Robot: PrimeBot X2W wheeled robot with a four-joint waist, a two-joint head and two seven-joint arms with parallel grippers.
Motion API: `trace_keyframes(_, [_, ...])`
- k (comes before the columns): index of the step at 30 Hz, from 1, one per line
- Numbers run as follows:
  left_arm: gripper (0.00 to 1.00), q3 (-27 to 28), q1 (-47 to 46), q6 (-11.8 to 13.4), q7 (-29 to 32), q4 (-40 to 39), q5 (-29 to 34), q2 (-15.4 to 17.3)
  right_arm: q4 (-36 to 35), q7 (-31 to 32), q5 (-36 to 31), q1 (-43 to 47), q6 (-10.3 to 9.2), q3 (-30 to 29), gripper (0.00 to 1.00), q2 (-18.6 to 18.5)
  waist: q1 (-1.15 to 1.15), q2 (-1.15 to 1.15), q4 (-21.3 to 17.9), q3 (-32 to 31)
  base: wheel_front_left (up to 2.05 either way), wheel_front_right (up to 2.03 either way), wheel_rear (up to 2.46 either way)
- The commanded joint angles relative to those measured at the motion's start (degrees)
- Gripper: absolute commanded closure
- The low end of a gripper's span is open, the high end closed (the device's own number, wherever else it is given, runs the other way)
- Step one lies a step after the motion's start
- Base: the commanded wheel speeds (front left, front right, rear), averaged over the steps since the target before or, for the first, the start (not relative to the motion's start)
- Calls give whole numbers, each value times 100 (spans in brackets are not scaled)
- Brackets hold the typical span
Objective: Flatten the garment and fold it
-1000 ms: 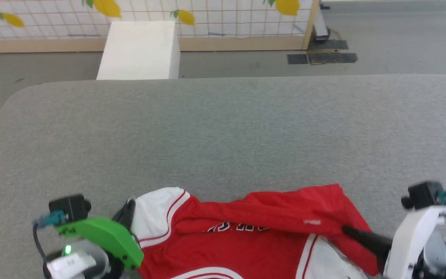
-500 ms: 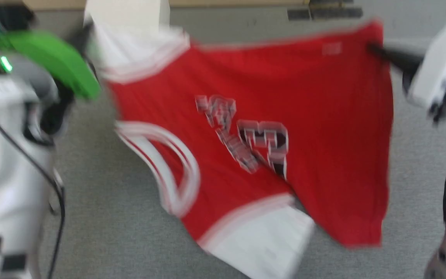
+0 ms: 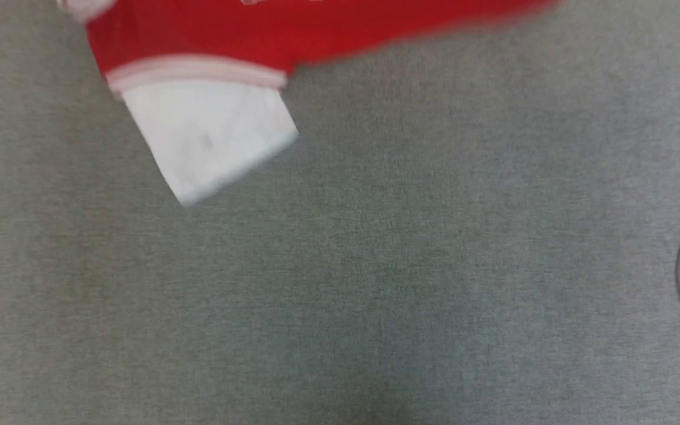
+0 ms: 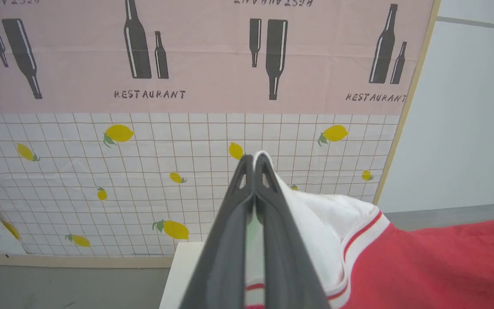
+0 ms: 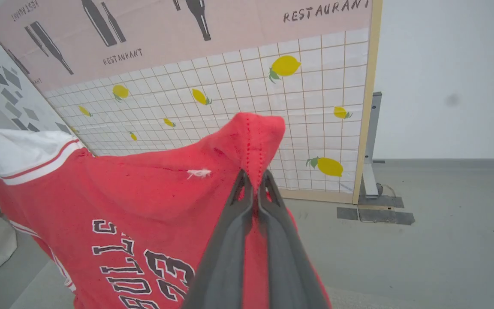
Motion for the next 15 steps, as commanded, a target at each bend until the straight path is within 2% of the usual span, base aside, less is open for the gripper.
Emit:
trace_keyframes(1, [100, -13, -293, 20, -194, 45, 140, 72, 161, -293, -3, -282, -8, -19, 100, 10, -1, 0, -86, 422, 0, 0, 0])
trace_keyframes(8, [100, 22, -1175, 2, -1359, 285, 446, 96, 868, -1517, -1, -1198, -8, 108, 100, 11, -1, 0, -69, 559, 0, 0, 0])
trace_keyframes(12, [100, 102, -1222, -84, -1759, 510, 322, -2, 1209, -1789, 35, -1333, -8, 140, 100, 12, -1, 0, -16, 585, 0, 0, 0])
trace_keyframes(15, [100, 38, -1005, -264, -1904, 616, 236, -64, 1283, -1884, 150, -1155, -8, 152, 100, 11, -1, 0, 82, 539, 0, 0, 0])
